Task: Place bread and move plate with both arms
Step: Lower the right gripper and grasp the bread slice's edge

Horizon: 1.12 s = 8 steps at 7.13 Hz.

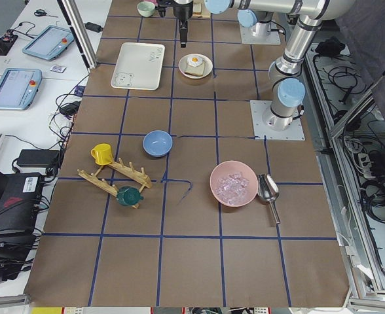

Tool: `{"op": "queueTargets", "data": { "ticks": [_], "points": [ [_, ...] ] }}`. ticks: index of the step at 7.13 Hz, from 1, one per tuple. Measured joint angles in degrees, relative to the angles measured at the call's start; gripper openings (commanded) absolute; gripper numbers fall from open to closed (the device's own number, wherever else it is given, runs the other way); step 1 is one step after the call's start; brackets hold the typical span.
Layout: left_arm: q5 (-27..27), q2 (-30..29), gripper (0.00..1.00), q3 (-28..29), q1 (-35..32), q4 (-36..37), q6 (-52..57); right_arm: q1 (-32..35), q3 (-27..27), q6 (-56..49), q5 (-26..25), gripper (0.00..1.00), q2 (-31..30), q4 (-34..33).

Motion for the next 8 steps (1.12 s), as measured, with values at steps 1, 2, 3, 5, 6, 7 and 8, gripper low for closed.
{"op": "queueTargets", "data": {
  "ticks": [1,2,3,5,6,7,8],
  "points": [
    [-0.1,0.0,1.00,0.0,0.1,0.0,0.1,0.0,-0.1,-0.2,-0.2,0.00,-0.2,0.0],
    [-0.1,-0.1,1.00,0.0,0.1,0.0,0.2,0.0,-0.1,-0.4,-0.4,0.00,-0.4,0.1],
    [0.0,-0.1,1.00,0.0,0.2,0.0,0.2,0.0,-0.3,-0.5,-0.9,0.00,-0.6,0.2],
    [0.0,-0.1,1.00,0.0,0.2,0.0,0.3,0.1,-0.5,-0.3,-2.8,0.00,-1.3,0.6],
    [0.0,-0.1,1.00,0.0,0.2,0.0,0.3,0.3,-0.5,0.0,-3.2,0.00,-2.4,1.0],
    [0.0,-0.1,1.00,0.0,0.2,0.0,0.3,0.6,-0.6,0.1,-3.4,0.00,-3.8,1.6],
    [0.0,-0.1,1.00,0.0,0.2,0.0,0.3,0.7,-0.6,0.1,-3.4,0.00,-5.0,2.3]
  ]
}}
